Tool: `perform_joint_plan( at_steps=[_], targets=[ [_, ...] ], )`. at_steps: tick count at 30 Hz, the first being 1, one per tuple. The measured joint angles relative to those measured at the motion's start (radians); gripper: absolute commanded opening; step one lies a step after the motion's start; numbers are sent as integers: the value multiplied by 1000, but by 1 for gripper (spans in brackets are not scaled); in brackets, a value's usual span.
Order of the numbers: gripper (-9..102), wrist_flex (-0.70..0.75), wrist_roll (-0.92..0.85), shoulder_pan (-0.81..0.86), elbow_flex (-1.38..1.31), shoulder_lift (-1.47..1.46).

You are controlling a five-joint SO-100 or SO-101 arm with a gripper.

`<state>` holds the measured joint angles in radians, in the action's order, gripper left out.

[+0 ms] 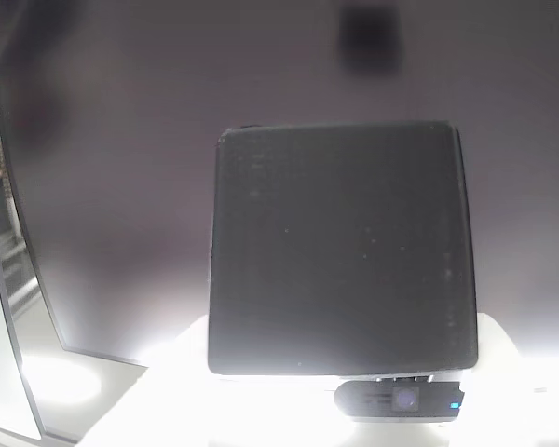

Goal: Stack 3 Blocks on the chosen place.

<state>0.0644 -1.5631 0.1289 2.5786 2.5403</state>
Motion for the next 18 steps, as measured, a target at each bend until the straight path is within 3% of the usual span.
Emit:
perform_joint_plan(
  at_steps=[5,18],
  targets=[
    [14,-302,-17,-34,219,2],
    [13,-497,-17,-81,341,-6]
  ],
)
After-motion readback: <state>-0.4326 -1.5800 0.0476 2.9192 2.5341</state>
